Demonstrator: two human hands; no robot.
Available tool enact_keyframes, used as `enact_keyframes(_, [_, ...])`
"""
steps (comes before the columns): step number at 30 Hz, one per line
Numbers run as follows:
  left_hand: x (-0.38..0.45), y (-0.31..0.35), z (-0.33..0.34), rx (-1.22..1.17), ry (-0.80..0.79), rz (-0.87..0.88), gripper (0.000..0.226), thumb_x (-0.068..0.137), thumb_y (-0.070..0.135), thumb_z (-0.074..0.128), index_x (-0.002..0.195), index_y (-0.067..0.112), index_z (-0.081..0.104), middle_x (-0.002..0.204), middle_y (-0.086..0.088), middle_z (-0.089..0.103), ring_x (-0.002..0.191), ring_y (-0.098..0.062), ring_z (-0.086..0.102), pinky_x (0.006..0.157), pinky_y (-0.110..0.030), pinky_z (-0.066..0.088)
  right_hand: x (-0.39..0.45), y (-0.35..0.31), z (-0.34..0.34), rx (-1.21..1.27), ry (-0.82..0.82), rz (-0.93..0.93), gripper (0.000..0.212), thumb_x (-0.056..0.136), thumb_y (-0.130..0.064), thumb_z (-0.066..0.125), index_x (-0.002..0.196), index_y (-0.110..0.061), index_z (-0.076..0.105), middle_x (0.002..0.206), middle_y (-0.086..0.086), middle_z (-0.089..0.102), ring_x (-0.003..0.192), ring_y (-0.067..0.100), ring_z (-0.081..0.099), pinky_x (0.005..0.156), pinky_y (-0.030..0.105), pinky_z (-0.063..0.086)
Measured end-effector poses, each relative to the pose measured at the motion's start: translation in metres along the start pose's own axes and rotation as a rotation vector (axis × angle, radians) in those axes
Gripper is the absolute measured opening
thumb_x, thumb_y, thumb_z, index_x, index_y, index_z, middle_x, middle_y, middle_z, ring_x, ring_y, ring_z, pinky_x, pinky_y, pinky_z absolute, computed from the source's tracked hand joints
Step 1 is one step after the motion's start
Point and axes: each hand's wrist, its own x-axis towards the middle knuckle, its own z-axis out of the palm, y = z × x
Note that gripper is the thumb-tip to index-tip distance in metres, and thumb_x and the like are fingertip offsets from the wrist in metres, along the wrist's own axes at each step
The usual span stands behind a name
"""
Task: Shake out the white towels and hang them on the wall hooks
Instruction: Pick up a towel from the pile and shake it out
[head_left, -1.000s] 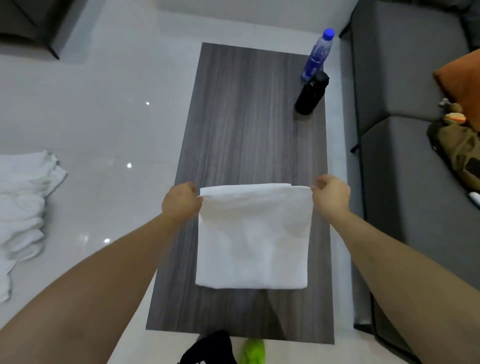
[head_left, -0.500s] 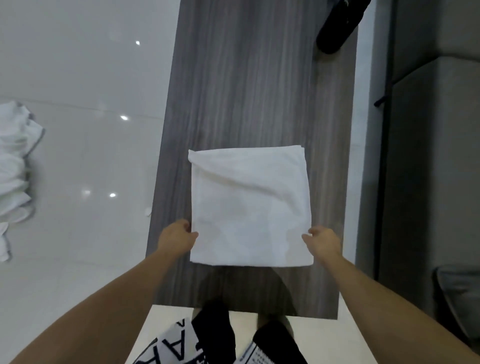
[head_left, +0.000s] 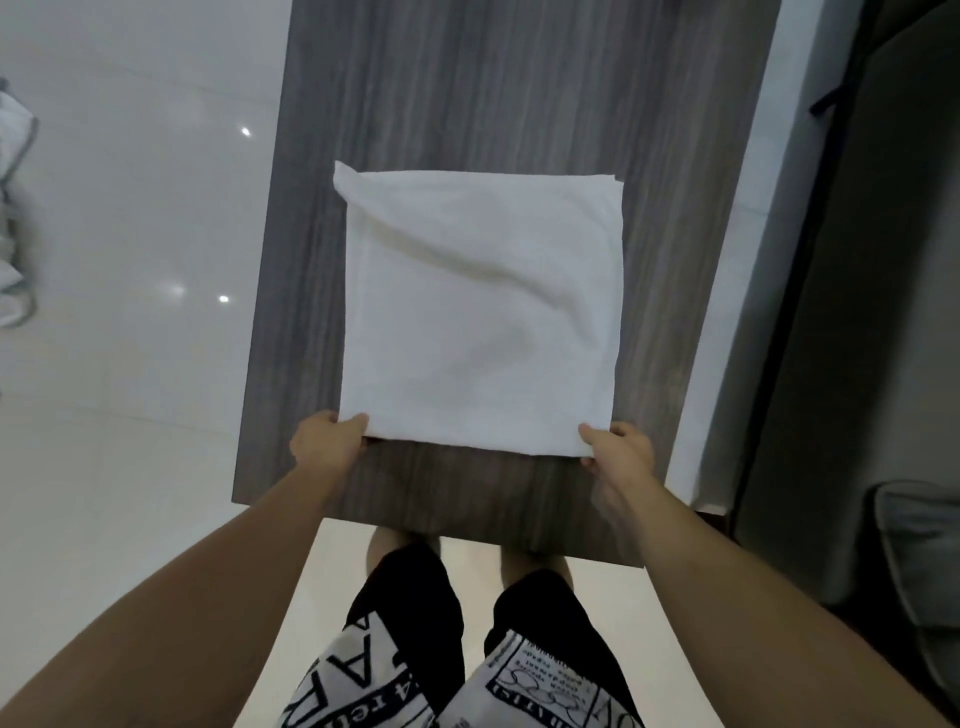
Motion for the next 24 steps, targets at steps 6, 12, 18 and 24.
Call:
enact_keyframes(6, [-0.016, 0.013, -0.028, -0.313, 0.093, -0.072, 0.022, 0.083, 0.017, 0.071, 0.101, 0.007, 0.063, 0.104, -0.013, 0.067, 0.077, -0.026, 0.071, 0.079, -0.040, 0.060, -0.014, -0.024, -0.014, 0.101, -0.019, 0.045, 0.020, 0.086, -0.006, 0.073, 0.101, -0.012, 0.063, 0.101, 0.010, 0.070, 0.071, 0.018, 0.063, 0.049, 0.023, 0.051])
enact_keyframes(12, [-0.052, 0.059, -0.092, -0.496, 0.084, 0.086, 0.023, 0.072, 0.014, 0.063, 0.095, 0.021, 0.060, 0.097, -0.011, 0.066, 0.076, -0.030, 0.072, 0.064, -0.040, 0.062, -0.067, -0.086, -0.037, 0.179, -0.090, -0.091, 0.028, 0.088, 0.003, 0.065, 0.108, -0.016, 0.065, 0.097, 0.016, 0.068, 0.051, 0.017, 0.053, 0.046, 0.026, 0.049])
enact_keyframes(18, [-0.099, 0.126, -0.167, -0.764, 0.035, 0.280, 0.029, 0.074, 0.001, 0.059, 0.071, 0.021, 0.080, 0.094, -0.008, 0.075, 0.082, -0.027, 0.073, 0.069, -0.037, 0.062, -0.129, -0.168, -0.056, 0.222, -0.299, -0.248, 0.034, 0.084, 0.014, 0.044, 0.101, 0.001, 0.070, 0.108, 0.021, 0.065, 0.076, 0.025, 0.061, 0.064, 0.028, 0.055])
enact_keyframes(24, [-0.155, 0.172, -0.240, -0.563, 0.135, 0.561, 0.039, 0.070, -0.007, 0.064, 0.088, 0.027, 0.073, 0.092, 0.004, 0.070, 0.085, -0.011, 0.066, 0.060, -0.012, 0.047, -0.201, -0.246, -0.073, 0.017, -0.223, -0.588, 0.049, 0.069, 0.026, 0.058, 0.112, 0.003, 0.067, 0.100, 0.020, 0.068, 0.087, 0.028, 0.067, 0.085, 0.037, 0.058])
